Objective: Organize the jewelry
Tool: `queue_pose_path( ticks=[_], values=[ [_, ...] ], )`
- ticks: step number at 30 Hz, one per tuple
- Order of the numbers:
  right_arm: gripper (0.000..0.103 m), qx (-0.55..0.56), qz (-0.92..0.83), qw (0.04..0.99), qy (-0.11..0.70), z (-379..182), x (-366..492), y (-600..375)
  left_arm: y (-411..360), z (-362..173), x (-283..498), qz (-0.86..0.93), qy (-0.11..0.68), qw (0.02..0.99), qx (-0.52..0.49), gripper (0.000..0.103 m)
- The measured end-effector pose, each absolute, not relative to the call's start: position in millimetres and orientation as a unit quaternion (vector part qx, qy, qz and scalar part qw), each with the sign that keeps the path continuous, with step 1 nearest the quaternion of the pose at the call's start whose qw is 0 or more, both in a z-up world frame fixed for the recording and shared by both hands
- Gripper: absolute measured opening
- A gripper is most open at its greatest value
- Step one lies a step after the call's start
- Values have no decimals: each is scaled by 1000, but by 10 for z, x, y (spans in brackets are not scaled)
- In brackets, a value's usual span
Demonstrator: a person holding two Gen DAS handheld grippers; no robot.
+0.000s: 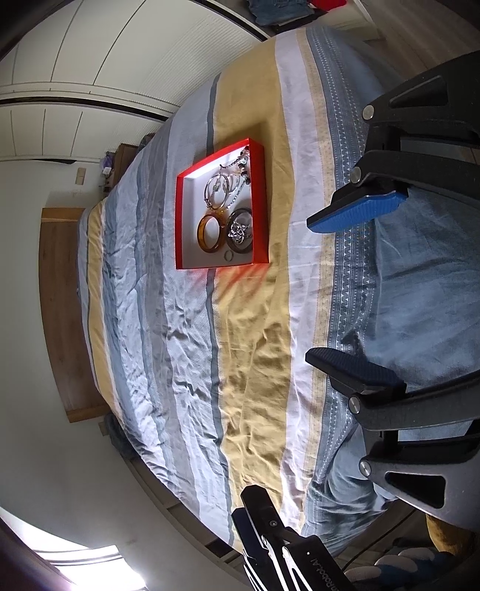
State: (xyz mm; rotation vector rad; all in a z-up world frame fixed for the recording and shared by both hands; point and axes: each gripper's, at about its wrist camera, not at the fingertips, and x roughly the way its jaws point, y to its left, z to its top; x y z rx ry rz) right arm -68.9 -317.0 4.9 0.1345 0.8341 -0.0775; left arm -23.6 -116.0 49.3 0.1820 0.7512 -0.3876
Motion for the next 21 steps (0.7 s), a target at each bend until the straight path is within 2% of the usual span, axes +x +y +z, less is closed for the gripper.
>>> queue_pose_path(
  ticks=[4,6,8,12,21],
  values=[
    [66,64,-44,909,409,-5,-684,-3166,-1123,455,-220,-185,366,908,84,45],
    [74,63,-48,908,411,-26,-688,-3170,-1105,445,-213,-184,368,908,82,45],
    [76,62,-51,908,411,-45,-691,-3169,-1087,434,-205,-183,368,908,79,46],
    [80,61,-56,907,413,-76,-702,-3167,-1078,426,-213,-178,366,910,78,55],
    [82,62,-60,907,412,-104,-721,-3176,-1053,391,-230,-174,371,909,76,57]
  ],
)
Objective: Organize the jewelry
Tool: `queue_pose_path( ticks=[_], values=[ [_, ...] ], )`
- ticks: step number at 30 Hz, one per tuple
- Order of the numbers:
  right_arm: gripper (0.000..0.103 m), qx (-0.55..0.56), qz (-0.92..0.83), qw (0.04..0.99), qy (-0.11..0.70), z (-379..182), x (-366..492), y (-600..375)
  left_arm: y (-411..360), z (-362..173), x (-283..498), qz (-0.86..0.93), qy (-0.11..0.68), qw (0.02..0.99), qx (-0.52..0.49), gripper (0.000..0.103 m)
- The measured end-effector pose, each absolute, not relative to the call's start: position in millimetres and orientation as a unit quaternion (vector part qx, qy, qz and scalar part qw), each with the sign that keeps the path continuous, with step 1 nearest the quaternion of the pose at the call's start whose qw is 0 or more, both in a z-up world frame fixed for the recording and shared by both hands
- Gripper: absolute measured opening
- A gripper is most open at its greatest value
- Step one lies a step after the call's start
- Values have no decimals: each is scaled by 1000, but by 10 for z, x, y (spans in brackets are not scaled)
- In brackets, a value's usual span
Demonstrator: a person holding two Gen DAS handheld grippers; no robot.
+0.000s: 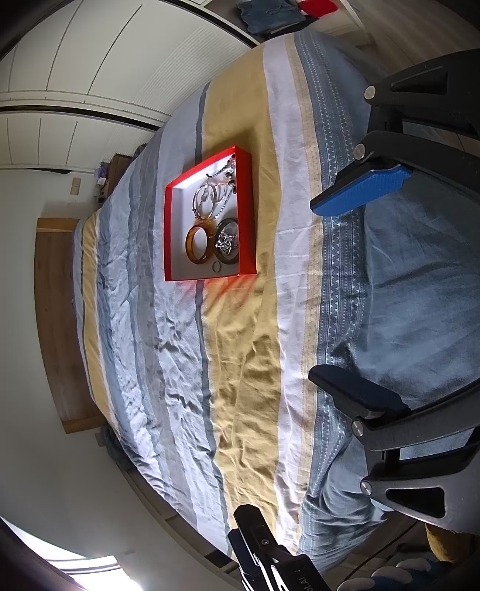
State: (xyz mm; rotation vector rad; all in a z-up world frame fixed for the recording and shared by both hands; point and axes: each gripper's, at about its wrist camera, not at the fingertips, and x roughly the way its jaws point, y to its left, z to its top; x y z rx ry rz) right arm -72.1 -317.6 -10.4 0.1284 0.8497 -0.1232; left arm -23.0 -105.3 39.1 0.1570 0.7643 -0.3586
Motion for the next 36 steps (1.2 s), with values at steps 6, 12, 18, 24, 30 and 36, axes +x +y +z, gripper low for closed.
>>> queue_pose_path(
  ticks=[6,12,18,24,30,36],
  values=[
    [89,64,-69,910,405,-102,-775,-3209,-1045,386,-271,-172,369,910,77,57],
    [89,64,-74,911,400,-78,-827,-3218,-1038,397,-297,-173,368,910,76,58],
    [90,61,-73,915,392,-26,-889,-3182,-997,438,-397,-173,361,913,75,58],
    [90,61,-76,917,386,22,-983,-3171,-973,506,-491,-174,354,916,74,58],
    [90,58,-73,921,378,95,-1070,-3129,-938,542,-542,-174,350,918,72,58],
    [90,59,-75,923,373,132,-1139,-3126,-923,581,-585,-174,346,919,73,58]
  ],
)
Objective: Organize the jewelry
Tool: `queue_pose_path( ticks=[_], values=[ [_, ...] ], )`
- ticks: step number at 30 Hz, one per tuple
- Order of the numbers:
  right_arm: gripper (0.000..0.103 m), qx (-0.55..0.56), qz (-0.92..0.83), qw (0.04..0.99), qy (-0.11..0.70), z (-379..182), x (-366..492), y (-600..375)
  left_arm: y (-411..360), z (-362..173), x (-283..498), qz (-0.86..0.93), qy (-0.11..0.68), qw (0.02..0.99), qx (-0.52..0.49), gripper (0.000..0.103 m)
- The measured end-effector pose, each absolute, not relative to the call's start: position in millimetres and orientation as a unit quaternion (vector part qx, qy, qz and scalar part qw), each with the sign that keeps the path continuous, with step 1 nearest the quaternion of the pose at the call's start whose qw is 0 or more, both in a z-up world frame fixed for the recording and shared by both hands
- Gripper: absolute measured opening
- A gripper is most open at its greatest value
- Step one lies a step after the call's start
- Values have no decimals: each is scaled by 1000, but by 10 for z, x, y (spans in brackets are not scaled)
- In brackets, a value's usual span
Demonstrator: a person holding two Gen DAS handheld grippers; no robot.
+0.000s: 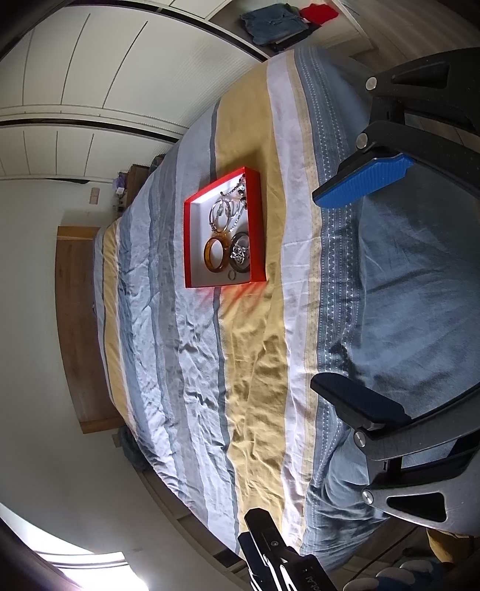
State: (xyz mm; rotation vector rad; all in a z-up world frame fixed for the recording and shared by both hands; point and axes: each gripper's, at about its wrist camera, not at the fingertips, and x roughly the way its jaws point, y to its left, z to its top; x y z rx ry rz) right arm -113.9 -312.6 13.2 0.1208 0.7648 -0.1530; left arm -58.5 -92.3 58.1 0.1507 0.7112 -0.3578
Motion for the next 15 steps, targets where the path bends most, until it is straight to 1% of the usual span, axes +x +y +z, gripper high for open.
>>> queue_pose_path(
  ticks=[15],
  values=[
    [90,63,-79,924,369,148,-1163,-3152,-905,624,-618,-170,346,920,73,58]
  ],
)
